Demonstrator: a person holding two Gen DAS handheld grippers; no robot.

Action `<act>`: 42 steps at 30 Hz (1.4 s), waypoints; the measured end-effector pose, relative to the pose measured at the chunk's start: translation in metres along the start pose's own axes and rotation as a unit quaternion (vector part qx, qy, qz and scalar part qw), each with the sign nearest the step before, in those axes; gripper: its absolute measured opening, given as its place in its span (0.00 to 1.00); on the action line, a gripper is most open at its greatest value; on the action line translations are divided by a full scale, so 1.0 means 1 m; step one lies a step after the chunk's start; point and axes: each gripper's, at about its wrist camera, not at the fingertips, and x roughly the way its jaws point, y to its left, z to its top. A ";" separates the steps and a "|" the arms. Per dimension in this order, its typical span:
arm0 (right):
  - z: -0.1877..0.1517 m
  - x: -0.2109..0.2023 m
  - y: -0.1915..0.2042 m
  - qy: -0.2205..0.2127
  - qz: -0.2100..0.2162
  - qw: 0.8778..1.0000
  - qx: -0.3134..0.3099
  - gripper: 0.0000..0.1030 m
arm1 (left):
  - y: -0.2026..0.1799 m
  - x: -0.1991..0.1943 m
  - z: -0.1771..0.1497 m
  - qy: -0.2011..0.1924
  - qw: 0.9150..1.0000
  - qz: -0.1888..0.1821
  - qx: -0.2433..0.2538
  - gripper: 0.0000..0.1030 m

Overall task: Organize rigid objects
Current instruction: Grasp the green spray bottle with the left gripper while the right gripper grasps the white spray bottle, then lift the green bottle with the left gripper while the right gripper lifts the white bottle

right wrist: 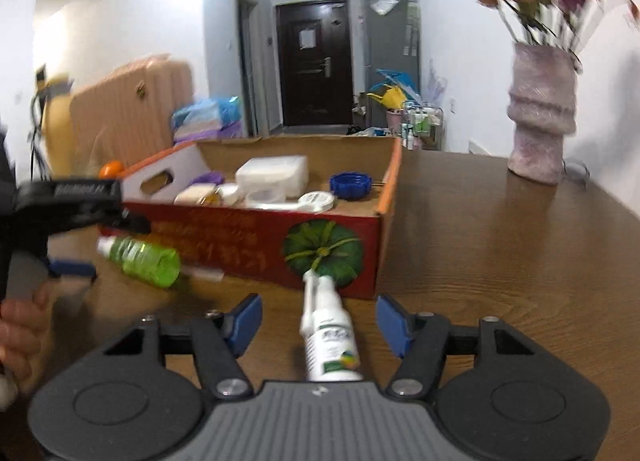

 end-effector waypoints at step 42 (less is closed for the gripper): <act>-0.048 -0.049 0.057 0.034 0.035 0.999 -0.015 0.32 | 0.002 -0.087 -0.088 0.011 0.943 -0.056 0.328 0.31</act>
